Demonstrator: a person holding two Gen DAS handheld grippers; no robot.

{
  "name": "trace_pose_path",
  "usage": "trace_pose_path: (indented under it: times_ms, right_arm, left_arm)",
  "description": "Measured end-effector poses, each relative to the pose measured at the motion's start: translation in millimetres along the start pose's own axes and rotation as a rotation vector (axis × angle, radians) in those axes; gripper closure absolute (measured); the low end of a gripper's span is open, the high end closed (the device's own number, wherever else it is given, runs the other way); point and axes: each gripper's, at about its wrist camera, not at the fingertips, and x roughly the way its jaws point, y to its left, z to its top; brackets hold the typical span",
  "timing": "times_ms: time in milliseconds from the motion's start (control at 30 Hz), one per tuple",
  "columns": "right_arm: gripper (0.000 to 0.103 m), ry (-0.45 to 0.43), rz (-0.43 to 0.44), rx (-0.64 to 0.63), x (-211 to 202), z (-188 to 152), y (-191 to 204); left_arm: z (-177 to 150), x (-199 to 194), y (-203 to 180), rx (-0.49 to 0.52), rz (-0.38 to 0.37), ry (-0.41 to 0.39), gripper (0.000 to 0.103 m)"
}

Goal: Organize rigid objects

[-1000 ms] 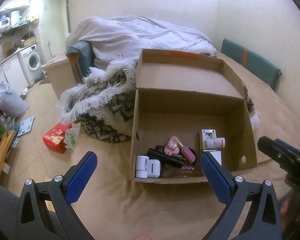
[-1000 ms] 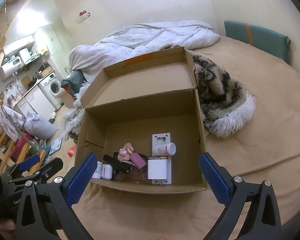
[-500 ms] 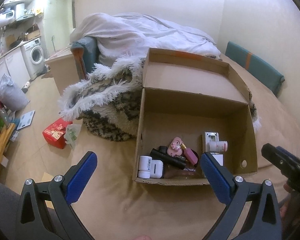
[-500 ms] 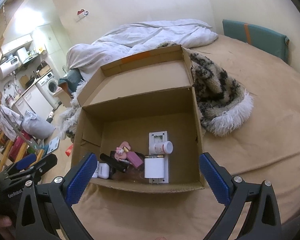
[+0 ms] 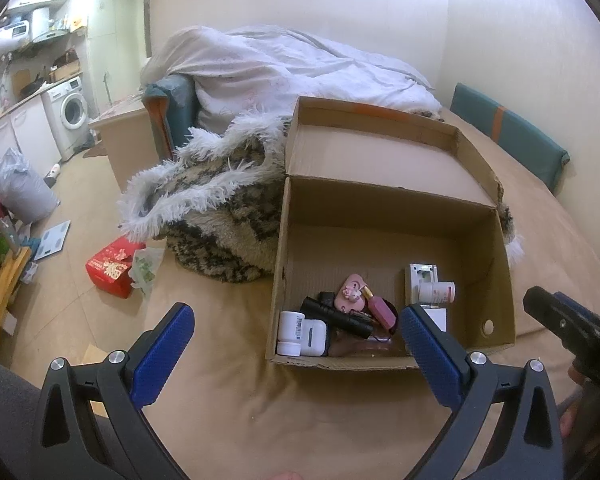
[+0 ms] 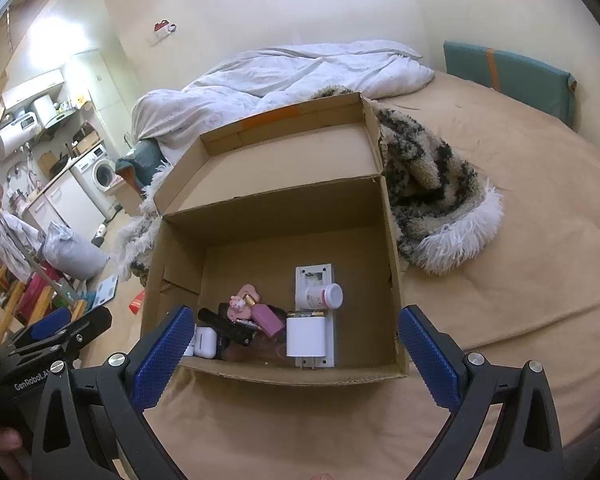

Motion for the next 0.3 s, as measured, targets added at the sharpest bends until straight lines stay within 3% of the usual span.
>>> trace_pose_path:
  times_ms: [300]
  right_arm:
    - [0.0, 0.001, 0.0, 0.001, -1.2, 0.8, -0.2]
  left_arm:
    - [0.4, -1.6, -3.9, 0.011, -0.002, -0.016, 0.0]
